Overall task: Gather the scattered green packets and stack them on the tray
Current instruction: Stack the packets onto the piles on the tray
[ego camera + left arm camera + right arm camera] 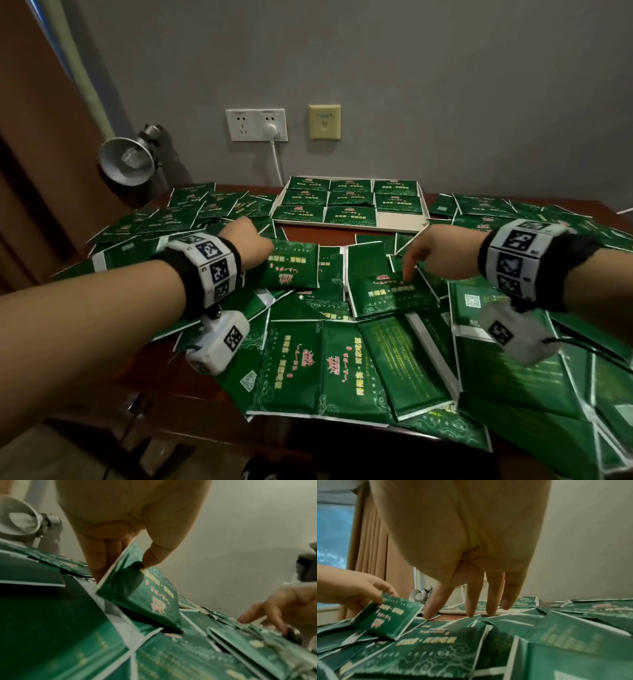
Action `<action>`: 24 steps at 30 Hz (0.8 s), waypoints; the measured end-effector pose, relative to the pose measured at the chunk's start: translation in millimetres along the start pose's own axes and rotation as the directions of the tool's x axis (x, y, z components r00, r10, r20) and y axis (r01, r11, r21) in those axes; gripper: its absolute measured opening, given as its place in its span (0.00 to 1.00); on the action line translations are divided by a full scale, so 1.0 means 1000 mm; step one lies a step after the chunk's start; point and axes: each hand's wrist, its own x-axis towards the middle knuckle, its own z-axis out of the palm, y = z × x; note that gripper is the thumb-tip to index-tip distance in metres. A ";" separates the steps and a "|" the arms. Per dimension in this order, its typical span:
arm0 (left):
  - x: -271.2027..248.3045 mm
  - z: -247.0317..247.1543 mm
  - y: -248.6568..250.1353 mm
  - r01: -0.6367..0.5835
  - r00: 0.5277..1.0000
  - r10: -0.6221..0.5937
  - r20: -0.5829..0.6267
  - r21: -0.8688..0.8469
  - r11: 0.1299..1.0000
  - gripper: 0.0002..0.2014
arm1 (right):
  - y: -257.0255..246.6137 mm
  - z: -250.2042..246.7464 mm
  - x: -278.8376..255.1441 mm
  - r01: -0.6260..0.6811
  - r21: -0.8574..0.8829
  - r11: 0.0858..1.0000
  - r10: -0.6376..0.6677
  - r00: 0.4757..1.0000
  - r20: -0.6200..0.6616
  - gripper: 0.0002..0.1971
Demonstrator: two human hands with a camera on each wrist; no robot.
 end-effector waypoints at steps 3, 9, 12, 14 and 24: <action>0.000 0.002 -0.005 0.044 0.999 -0.044 -0.008 0.140 0.989 0.18 | -0.012 0.005 -0.003 0.028 -0.026 0.999 -0.028 1.000 0.014 0.05; 0.007 0.020 -0.014 -0.367 0.930 0.319 0.184 0.401 0.839 0.26 | -0.021 0.030 0.014 0.028 -0.232 0.972 -0.019 0.999 0.044 0.30; 0.010 0.023 -0.013 -0.415 0.899 0.316 0.304 0.357 0.837 0.31 | -0.022 0.033 0.020 0.022 -0.291 0.956 -0.011 0.999 0.038 0.34; 0.010 0.023 -0.007 -0.453 0.873 0.323 0.364 0.362 0.815 0.34 | -0.022 0.033 0.022 0.026 -0.289 0.957 -0.019 0.999 0.028 0.32; 0.029 0.008 0.044 -0.439 0.849 0.289 0.442 0.286 0.852 0.12 | -0.009 -0.009 0.031 0.023 -0.255 0.967 -0.026 1.000 -0.007 0.05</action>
